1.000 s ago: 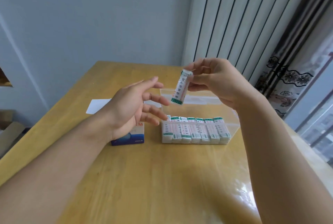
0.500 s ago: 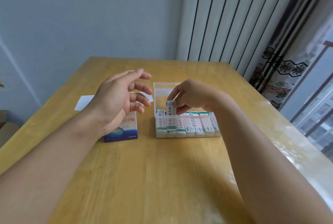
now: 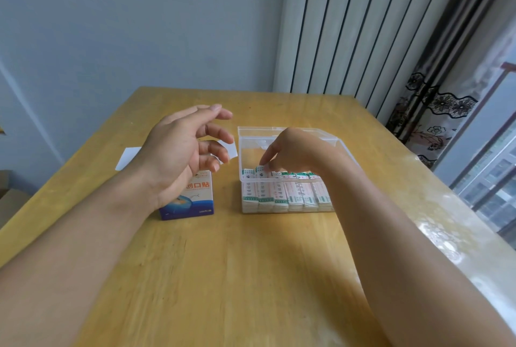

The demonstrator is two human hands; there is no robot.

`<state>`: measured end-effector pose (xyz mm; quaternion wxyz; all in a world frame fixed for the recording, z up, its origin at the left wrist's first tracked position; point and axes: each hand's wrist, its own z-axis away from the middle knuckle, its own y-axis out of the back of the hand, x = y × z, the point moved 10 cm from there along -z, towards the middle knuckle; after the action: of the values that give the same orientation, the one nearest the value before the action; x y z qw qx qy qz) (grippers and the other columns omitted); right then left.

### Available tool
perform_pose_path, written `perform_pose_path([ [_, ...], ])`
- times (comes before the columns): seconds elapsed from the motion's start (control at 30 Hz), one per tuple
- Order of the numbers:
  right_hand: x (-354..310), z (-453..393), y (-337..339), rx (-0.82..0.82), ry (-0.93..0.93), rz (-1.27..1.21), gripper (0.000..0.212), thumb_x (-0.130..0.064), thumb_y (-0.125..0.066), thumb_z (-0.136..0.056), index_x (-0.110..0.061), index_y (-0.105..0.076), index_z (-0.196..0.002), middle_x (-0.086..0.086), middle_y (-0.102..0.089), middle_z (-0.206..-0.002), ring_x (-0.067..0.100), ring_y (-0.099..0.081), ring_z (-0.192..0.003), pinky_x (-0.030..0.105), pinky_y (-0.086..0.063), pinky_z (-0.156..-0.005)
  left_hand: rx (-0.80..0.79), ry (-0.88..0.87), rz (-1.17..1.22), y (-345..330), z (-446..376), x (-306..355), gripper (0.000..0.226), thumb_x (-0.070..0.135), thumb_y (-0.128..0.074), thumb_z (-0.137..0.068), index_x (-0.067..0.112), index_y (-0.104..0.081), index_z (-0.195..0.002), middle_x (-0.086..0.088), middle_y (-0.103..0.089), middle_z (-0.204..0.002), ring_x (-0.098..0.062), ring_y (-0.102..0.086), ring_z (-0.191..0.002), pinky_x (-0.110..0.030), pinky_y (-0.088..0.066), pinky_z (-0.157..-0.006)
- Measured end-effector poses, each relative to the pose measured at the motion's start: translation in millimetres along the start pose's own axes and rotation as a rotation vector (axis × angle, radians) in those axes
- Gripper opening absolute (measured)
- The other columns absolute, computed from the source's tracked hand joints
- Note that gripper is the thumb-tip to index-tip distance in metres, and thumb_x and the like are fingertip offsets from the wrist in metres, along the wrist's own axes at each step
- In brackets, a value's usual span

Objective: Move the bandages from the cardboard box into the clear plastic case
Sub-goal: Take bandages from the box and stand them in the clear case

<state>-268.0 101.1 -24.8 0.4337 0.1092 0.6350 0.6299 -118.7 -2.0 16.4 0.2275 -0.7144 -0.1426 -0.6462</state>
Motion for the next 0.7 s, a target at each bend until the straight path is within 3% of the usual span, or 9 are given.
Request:
perform_pose_path([
  [0.5, 4.9, -1.2, -10.1, -0.053, -0.043, 0.062, 0.017, -0.021, -0.071, -0.092, -0.031, -0.078, -0.104, -0.016, -0.059, -0.081, 0.005, -0.053, -0.069, 0.021, -0.035, -0.055, 0.003, 0.006, 0.023, 0.4, 0.1, 1.1, 0.023, 0.026, -0.05, -0.105, 0.01, -0.067, -0.104, -0.005, -0.062, -0.071, -0.015, -0.054, -0.05, -0.021, -0.039, -0.039],
  [0.63, 4.0, -0.6, -14.0, -0.077, -0.039, 0.064, 0.019, -0.024, -0.07, -0.093, -0.035, -0.077, -0.108, -0.011, -0.063, -0.101, 0.013, -0.057, -0.087, 0.021, -0.037, -0.058, 0.006, 0.003, 0.02, 1.5, -0.9, 1.3, 0.024, 0.026, -0.05, -0.105, 0.01, -0.067, -0.105, -0.005, -0.062, -0.071, -0.015, -0.054, -0.05, -0.021, -0.038, -0.039],
  [0.7, 4.9, 0.3, -11.4, -0.076, -0.046, 0.054, 0.024, -0.027, -0.072, -0.093, -0.033, -0.075, -0.116, -0.009, -0.064, -0.108, 0.016, -0.058, -0.093, 0.024, -0.04, -0.068, 0.012, -0.001, 0.024, 3.2, -1.6, 1.7, 0.024, 0.026, -0.05, -0.105, 0.01, -0.067, -0.104, -0.005, -0.062, -0.071, -0.015, -0.054, -0.05, -0.021, -0.038, -0.039],
])
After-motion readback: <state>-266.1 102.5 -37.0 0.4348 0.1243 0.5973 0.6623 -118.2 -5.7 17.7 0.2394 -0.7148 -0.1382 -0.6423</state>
